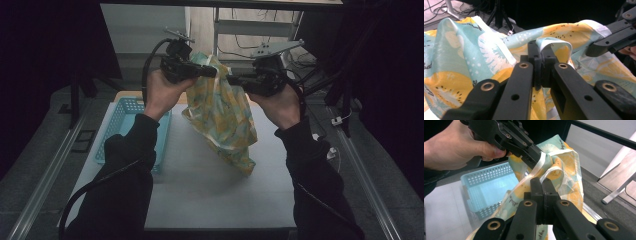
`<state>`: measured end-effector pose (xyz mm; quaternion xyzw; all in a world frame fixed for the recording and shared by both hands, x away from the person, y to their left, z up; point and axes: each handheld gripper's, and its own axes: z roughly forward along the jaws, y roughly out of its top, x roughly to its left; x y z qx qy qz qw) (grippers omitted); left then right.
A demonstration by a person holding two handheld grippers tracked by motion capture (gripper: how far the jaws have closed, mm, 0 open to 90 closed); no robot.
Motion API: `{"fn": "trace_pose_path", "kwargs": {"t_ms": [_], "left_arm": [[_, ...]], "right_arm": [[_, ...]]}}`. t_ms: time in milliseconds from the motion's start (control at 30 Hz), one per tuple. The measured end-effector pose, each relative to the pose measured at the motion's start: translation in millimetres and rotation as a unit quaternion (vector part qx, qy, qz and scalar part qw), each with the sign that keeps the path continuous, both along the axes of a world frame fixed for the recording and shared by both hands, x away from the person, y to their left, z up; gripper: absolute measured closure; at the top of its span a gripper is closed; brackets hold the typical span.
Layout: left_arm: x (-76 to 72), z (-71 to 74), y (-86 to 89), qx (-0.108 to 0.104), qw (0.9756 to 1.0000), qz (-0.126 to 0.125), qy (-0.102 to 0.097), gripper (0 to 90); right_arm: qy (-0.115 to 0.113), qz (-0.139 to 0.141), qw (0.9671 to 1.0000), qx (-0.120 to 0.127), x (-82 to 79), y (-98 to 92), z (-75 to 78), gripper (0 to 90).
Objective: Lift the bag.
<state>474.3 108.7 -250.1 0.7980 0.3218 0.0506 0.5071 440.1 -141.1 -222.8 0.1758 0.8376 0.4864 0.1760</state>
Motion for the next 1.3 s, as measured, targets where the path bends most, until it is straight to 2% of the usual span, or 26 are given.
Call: {"fn": "trace_pose_path", "kwargs": {"t_ms": [133, 233, 500, 600, 833, 933, 1167, 1300], "left_arm": [[3.2, -9.2, -1.3, 0.011, 0.9999, 0.002, 0.001, 88.4], [6.0, -14.9, -1.4, 0.009, 0.9999, -0.001, 0.005, 88.3], [11.8, -26.5, -5.5, 0.027, 0.9996, 0.002, 0.008, 87.6], [13.7, -32.2, -10.0, 0.04, 0.9992, -0.002, 0.007, 87.2], [17.9, -52.8, -18.3, 0.066, 0.9978, -0.007, 0.008, 85.2], [19.8, -61.3, -17.8, 0.067, 0.9976, -0.008, 0.012, 84.5], [21.5, -76.0, -19.3, 0.082, 0.9965, -0.009, 0.017, 80.6], [20.9, -79.6, -19.4, 0.086, 0.9961, -0.007, 0.017, 73.1]], "right_arm": [[0.003, -0.004, 0.9999, -0.009, 3.9, 3.8, -8.5, 89.3], [0.008, -0.003, 0.9999, -0.007, 6.8, 5.2, -13.9, 89.3], [0.022, -0.006, 0.9997, -0.01, 15.7, 7.5, -25.8, 89.1], [0.028, -0.007, 0.9995, -0.014, 19.2, 8.3, -31.8, 88.9], [0.046, -0.016, 0.9986, -0.018, 30.1, 6.1, -51.5, 88.5], [0.055, -0.02, 0.9981, -0.018, 34.7, 3.6, -59.3, 88.3], [0.074, -0.031, 0.9966, -0.018, 43.9, 1.1, -78.1, 87.0], [0.082, -0.034, 0.9959, -0.017, 46.1, 1.1, -84.6, 85.1]]}}
